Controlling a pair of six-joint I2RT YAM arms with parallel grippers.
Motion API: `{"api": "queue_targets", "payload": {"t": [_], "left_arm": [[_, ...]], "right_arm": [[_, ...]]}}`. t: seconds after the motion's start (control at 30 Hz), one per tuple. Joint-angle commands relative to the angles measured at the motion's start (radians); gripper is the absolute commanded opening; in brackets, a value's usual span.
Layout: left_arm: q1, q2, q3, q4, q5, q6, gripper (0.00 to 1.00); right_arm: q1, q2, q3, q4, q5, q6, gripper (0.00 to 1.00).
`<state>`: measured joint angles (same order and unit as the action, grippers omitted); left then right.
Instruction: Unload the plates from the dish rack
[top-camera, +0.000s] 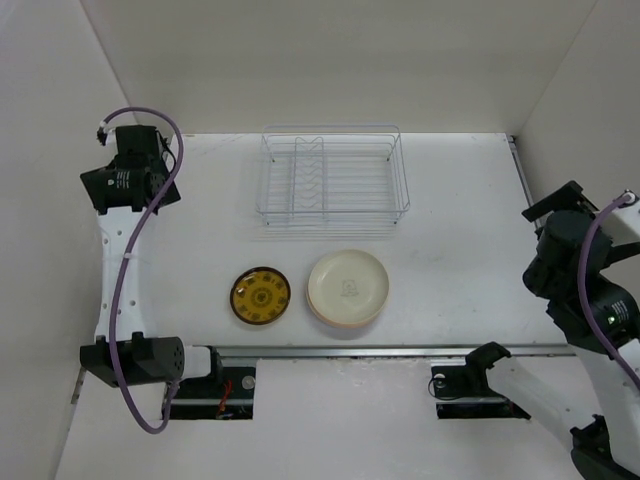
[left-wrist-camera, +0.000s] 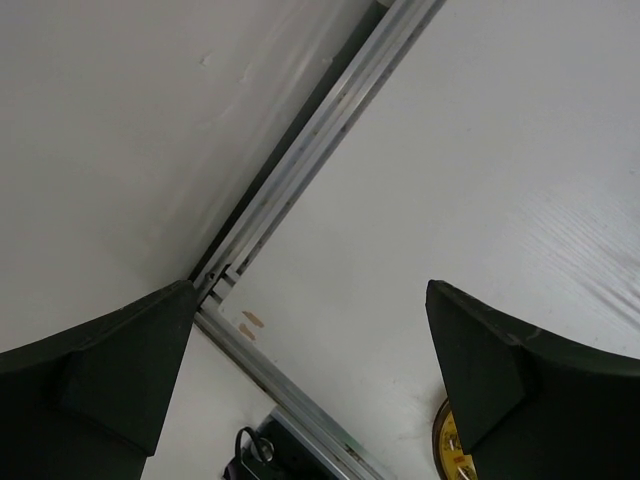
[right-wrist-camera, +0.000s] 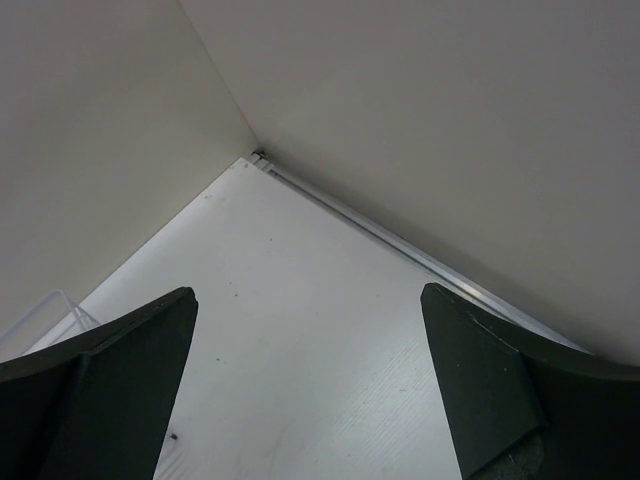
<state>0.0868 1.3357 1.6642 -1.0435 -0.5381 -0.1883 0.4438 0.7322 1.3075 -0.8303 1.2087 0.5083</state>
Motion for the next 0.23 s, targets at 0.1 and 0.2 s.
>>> {"api": "queue_targets", "payload": {"t": [0.1,0.2], "left_arm": [[0.004,-0.058,-0.026,0.008,0.010,0.003,1.00],[0.004,-0.067,-0.037,0.008,0.010,0.003,1.00]], "right_arm": [[0.001,-0.036,-0.007,0.008,-0.024,-0.007,0.99],[0.001,-0.036,-0.007,0.008,-0.047,-0.007,0.99]]}}
